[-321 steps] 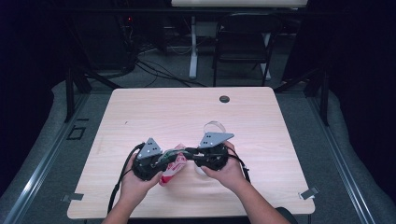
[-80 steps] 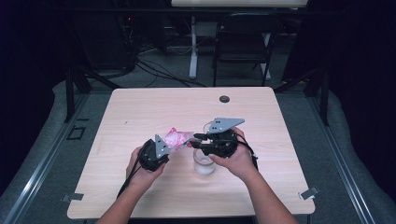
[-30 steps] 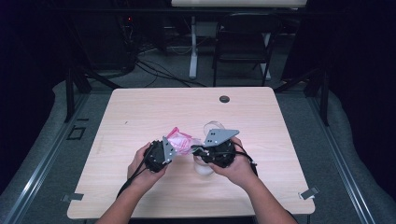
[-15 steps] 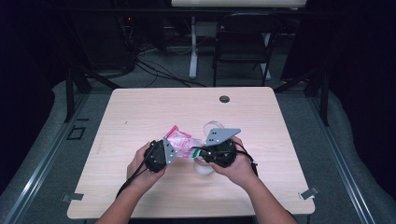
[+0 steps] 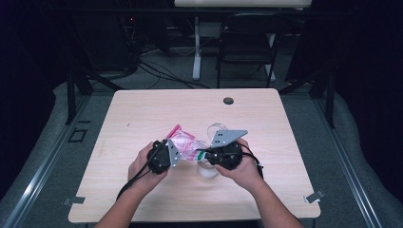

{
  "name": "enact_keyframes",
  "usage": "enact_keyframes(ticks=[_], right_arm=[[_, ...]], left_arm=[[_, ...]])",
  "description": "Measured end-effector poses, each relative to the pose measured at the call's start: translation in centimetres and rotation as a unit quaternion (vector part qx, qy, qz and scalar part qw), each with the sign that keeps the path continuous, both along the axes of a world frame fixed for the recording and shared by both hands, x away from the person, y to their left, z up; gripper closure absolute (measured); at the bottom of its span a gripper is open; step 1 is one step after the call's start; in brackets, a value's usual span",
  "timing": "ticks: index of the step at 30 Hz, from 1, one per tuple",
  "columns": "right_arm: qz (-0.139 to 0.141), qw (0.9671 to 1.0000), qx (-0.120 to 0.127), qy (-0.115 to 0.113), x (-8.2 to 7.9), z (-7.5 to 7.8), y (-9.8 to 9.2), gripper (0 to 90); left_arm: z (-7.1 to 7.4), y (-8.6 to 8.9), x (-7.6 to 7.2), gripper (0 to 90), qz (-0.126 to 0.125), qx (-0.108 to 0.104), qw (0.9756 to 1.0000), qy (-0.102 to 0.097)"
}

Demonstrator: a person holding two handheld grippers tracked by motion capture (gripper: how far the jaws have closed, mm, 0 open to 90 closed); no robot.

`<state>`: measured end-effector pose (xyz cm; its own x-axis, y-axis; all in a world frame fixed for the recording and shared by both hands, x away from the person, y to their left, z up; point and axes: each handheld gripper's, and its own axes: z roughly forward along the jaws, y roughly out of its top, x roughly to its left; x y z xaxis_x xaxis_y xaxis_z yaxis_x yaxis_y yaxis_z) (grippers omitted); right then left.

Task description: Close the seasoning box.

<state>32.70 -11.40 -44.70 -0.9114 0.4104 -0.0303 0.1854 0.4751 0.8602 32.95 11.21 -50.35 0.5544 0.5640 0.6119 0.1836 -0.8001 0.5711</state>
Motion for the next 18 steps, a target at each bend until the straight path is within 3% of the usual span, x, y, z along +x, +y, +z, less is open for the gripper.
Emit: enact_keyframes(ticks=[13,18], right_arm=[[-0.006,1.0,0.001,-0.002,-0.09,-0.06,-0.43,90.0],[-0.007,1.0,0.0,-0.002,-0.16,-0.04,-0.65,90.0]], left_arm=[[0.21,-0.36,-0.11,61.7,-0.008,0.019,0.9996,-0.017],[0.56,-0.41,-0.21,61.7,-0.012,0.042,0.9986,-0.028]])
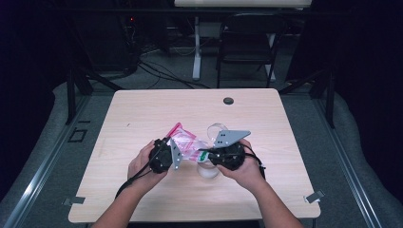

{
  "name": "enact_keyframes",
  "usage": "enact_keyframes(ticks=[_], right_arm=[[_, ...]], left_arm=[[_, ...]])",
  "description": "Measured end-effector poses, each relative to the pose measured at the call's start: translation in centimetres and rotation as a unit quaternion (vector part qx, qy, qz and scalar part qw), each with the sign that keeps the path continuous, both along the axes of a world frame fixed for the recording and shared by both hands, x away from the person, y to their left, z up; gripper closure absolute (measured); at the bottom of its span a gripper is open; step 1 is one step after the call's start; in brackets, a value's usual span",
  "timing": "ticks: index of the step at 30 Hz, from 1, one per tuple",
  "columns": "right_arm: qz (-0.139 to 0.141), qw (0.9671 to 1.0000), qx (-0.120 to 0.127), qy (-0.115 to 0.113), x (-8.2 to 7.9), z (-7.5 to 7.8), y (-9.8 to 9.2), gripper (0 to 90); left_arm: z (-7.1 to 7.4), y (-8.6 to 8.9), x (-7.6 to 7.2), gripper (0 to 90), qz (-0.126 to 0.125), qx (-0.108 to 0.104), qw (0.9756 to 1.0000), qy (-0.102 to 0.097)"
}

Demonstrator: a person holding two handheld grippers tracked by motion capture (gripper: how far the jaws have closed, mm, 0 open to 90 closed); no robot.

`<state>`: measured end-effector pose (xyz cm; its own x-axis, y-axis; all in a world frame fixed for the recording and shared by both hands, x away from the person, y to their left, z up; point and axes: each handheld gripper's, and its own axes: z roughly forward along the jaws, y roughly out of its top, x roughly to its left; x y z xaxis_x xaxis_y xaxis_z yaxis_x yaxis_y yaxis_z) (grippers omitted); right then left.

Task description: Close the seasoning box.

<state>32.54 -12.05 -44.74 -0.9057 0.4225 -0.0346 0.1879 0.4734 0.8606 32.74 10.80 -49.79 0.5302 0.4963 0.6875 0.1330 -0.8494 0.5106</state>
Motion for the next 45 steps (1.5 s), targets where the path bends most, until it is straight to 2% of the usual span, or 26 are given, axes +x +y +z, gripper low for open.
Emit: enact_keyframes(ticks=[4,8,12,22,33,45], right_arm=[[-0.003,1.0,0.001,-0.001,-0.1,0.0,-0.1,90.0],[-0.006,1.0,-0.003,-0.002,-0.2,-0.1,-0.3,90.0],[-0.009,1.0,-0.002,-0.001,-0.2,-0.3,-0.5,90.0],[-0.013,0.9999,-0.006,0.002,-0.4,-0.6,-0.7,90.0],[-0.018,0.9998,-0.003,0.005,-0.4,-0.7,-1.0,90.0],[-0.022,0.9997,-0.001,0.007,-0.2,-0.8,-1.2,90.0]], left_arm=[[0.1,-0.1,0.0,61.7,-0.002,0.007,0.9999,-0.011],[0.4,-0.2,-0.1,61.7,-0.004,0.031,0.9993,-0.022],[0.5,-0.4,-0.2,61.7,-0.007,0.041,0.9986,-0.032],[0.5,-0.6,-0.3,61.7,-0.014,0.055,0.9975,-0.042],[1.1,-0.9,-0.4,61.7,-0.018,0.084,0.9939,-0.069],[1.6,-1.2,-0.4,61.8,-0.021,0.107,0.9898,-0.092]])
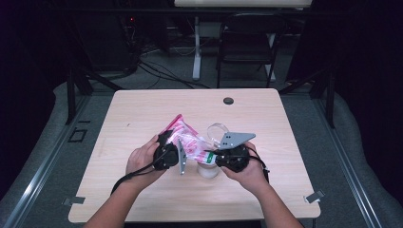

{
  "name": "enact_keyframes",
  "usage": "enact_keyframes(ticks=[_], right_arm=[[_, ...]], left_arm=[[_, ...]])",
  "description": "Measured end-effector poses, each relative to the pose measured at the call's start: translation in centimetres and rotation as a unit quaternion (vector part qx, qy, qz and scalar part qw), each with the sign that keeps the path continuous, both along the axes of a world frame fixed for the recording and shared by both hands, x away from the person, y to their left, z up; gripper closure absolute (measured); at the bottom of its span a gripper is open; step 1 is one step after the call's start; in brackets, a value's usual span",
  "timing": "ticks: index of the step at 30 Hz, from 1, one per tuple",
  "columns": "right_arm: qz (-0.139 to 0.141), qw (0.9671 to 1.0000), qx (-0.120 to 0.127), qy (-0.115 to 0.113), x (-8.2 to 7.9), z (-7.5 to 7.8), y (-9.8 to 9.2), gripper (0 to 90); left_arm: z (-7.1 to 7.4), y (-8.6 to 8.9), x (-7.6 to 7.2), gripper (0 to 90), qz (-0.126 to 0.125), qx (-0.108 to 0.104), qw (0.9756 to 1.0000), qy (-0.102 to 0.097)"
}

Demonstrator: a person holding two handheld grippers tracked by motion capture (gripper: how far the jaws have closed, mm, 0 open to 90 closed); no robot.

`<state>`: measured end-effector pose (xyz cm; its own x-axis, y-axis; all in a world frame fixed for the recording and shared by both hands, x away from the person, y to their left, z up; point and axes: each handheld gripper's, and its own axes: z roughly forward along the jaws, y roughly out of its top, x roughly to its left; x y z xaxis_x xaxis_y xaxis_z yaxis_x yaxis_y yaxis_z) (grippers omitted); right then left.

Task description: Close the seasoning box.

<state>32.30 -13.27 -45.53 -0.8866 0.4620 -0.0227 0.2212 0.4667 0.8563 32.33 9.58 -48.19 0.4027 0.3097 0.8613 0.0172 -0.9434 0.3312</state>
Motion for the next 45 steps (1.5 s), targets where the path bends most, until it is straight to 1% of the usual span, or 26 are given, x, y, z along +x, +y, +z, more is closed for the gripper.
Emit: enact_keyframes(ticks=[4,5,8,17,23,24,26,28,29,33,35,45], right_arm=[[-0.001,1.0,0.003,0.001,0.01,-0.03,-0.02,90.0],[0.0,1.0,0.005,0.001,0.02,-0.05,-0.03,90.0],[-0.002,1.0,0.005,0.002,0.07,-0.09,-0.11,90.0],[-0.007,0.9999,0.006,0.004,0.27,-0.3,-0.24,90.0],[-0.01,0.9999,0.005,0.004,0.36,-0.35,-0.35,90.0],[-0.01,0.9999,0.008,0.006,0.38,-0.39,-0.33,90.0],[-0.011,0.9999,0.003,0.005,0.44,-0.42,-0.41,90.0],[-0.011,0.9999,0.006,0.006,0.47,-0.5,-0.38,90.0],[-0.011,0.9999,0.003,0.006,0.5,-0.51,-0.41,90.0],[-0.013,0.9999,0.003,0.008,0.54,-0.61,-0.4,90.0],[-0.014,0.9998,0.006,0.009,0.56,-0.7,-0.35,90.0],[-0.014,0.9999,0.003,0.009,0.66,-0.85,-0.37,90.0]], left_arm=[[0.19,-0.08,0.06,61.8,-0.001,0.006,1.0,-0.001],[0.23,-0.1,0.1,61.8,-0.003,0.01,0.9999,-0.005],[0.29,-0.21,0.12,61.8,-0.003,0.014,0.9999,-0.007],[0.63,-0.45,0.2,61.8,-0.006,0.033,0.9992,-0.022],[0.73,-0.55,0.19,61.8,-0.005,0.036,0.999,-0.024],[0.74,-0.57,0.19,61.8,-0.005,0.038,0.999,-0.025],[0.78,-0.61,0.2,61.9,-0.007,0.042,0.9987,-0.027],[0.8,-0.62,0.18,61.9,-0.006,0.044,0.9986,-0.028],[0.81,-0.63,0.18,61.9,-0.006,0.045,0.9986,-0.028],[0.85,-0.64,0.15,61.9,-0.008,0.051,0.9981,-0.034],[0.81,-0.63,0.15,61.9,-0.01,0.05,0.998,-0.037],[0.93,-0.67,0.05,62.0,-0.008,0.057,0.9976,-0.039]])
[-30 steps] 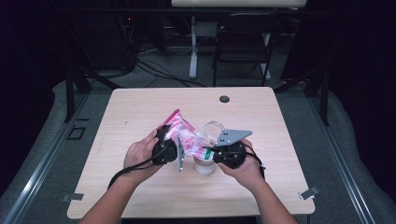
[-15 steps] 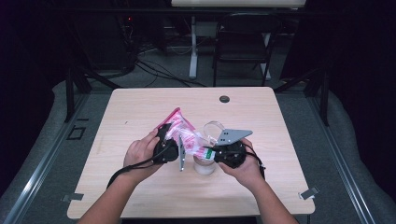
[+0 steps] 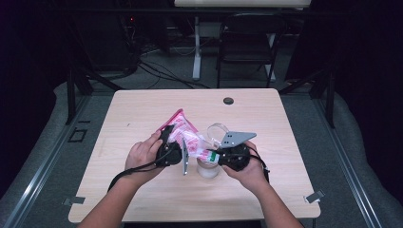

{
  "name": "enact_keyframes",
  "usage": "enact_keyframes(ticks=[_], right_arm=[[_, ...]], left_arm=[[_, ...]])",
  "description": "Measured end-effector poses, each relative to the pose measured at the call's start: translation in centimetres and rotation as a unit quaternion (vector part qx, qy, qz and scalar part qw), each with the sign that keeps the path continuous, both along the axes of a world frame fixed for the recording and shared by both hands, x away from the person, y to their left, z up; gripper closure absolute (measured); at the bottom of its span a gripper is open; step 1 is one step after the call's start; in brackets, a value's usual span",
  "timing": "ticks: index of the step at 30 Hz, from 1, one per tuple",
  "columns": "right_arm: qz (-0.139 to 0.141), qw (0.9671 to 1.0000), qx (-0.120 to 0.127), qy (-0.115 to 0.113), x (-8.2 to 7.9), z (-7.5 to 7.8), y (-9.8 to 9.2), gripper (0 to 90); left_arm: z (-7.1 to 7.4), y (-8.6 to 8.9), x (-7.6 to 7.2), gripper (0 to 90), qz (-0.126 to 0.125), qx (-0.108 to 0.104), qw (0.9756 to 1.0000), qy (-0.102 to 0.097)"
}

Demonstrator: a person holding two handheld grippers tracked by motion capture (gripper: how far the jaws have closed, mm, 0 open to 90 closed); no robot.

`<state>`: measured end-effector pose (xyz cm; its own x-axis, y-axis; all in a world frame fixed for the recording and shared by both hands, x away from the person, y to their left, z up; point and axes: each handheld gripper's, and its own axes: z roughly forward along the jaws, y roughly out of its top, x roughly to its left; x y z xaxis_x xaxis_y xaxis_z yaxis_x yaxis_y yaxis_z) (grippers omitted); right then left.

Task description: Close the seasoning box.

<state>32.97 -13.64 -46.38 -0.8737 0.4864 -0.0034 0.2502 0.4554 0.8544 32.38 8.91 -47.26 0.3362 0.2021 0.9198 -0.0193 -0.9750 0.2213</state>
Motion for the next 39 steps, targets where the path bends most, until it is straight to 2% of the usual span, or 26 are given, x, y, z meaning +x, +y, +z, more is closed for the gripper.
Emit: enact_keyframes(ticks=[9,21,27,33,35,37,39], right_arm=[[-0.001,1.0,0.001,0.004,0.09,-0.19,0.03,90.0],[-0.001,1.0,-0.004,0.007,0.21,-0.42,0.01,90.0],[-0.002,1.0,-0.005,0.007,0.25,-0.51,0.03,90.0],[-0.002,0.9999,-0.005,0.009,0.27,-0.61,0.06,90.0],[-0.002,0.9999,-0.006,0.009,0.28,-0.63,0.06,90.0],[-0.002,0.9999,-0.006,0.009,0.31,-0.68,0.07,90.0],[-0.002,0.9999,-0.006,0.01,0.32,-0.76,0.09,90.0]], left_arm=[[0.09,-0.12,-0.11,62.0,-0.005,0.011,0.9998,-0.013],[0.15,-0.23,-0.22,62.0,-0.005,0.023,0.9996,-0.013],[0.26,-0.31,-0.29,62.1,-0.011,0.037,0.999,-0.024],[0.33,-0.38,-0.41,62.1,-0.01,0.044,0.9986,-0.026],[0.32,-0.39,-0.39,62.1,-0.015,0.047,0.9982,-0.033],[0.32,-0.41,-0.46,62.1,-0.013,0.048,0.9984,-0.028],[0.37,-0.44,-0.46,62.1,-0.015,0.053,0.9979,-0.035]])
